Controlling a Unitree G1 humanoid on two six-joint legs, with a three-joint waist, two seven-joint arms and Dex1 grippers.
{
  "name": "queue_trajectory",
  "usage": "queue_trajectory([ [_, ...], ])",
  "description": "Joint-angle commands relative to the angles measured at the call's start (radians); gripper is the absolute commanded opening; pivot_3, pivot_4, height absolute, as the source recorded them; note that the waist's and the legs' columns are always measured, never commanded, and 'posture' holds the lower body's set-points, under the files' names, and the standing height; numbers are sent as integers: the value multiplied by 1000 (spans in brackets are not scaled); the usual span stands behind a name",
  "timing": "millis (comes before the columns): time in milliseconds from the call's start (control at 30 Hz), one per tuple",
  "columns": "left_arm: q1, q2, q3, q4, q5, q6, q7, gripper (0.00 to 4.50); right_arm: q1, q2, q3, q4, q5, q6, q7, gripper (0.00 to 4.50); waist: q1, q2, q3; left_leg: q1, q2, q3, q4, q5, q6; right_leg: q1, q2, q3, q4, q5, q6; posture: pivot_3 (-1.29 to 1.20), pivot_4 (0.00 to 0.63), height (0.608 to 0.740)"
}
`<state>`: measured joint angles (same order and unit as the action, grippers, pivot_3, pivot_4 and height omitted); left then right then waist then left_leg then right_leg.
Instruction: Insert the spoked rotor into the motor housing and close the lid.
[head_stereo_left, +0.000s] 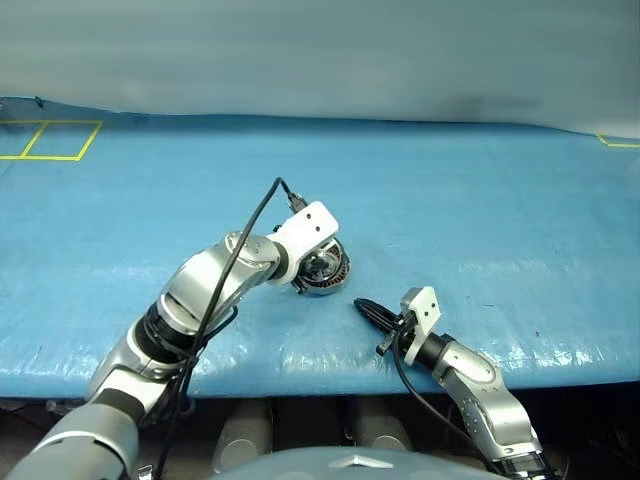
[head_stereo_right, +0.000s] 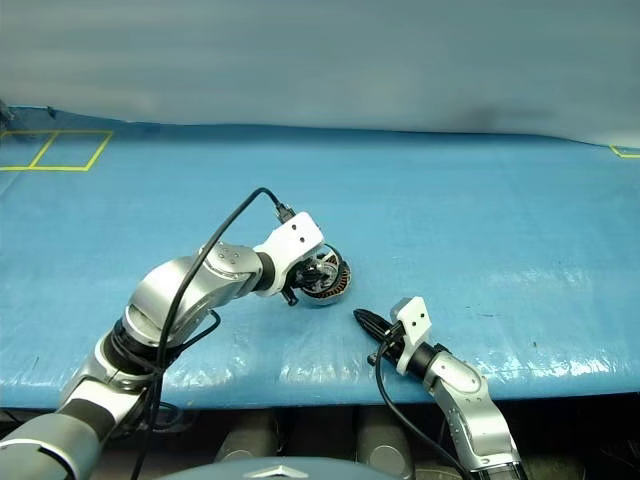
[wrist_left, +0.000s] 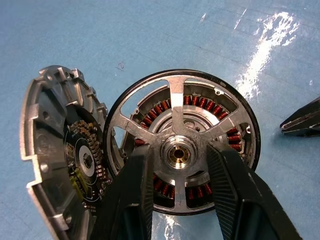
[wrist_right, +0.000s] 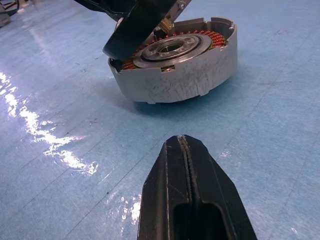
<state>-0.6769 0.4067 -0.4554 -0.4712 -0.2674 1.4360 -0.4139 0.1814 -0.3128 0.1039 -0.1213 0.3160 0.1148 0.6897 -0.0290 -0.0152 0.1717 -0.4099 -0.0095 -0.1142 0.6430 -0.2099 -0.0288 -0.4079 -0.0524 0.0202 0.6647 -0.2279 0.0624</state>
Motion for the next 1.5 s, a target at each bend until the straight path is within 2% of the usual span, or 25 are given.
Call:
queue_trajectory([
  [33,-29,17,4,-34,-7,18,4,1303,-1,6,-1,-5,-1,-7,-5,0,0,0,0,0,0,0,0,0,0,0,0,0,0,0,0,0,150,740],
  [567,-39,49,-35,-16,-29,11,-7,1303,-3,11,11,3,-18,-7,-9,0,-3,0,0,0,0,0,0,0,0,0,0,0,0,0,0,0,150,740],
  [1100,-111,74,-117,150,-10,-108,-81,1303,8,10,13,-4,-24,-5,-13,0,-1,0,0,1,0,0,1,0,0,1,0,0,0,0,0,0,150,740],
  [1167,-118,72,-120,158,-10,-115,-90,2007,11,11,13,-6,-24,-5,-14,0,-1,0,0,1,0,0,1,0,0,1,0,0,0,0,0,0,150,740],
  [1267,-124,68,-120,160,-9,-125,-101,2819,16,12,11,-8,-25,-6,-17,0,-1,0,0,0,0,0,1,0,0,1,0,0,0,0,0,0,150,740],
  [1500,-121,49,-76,119,-33,-123,-119,2934,27,10,10,-18,-22,2,-18,0,0,0,0,0,0,0,0,0,0,0,0,0,-1,0,1,0,150,740],
])
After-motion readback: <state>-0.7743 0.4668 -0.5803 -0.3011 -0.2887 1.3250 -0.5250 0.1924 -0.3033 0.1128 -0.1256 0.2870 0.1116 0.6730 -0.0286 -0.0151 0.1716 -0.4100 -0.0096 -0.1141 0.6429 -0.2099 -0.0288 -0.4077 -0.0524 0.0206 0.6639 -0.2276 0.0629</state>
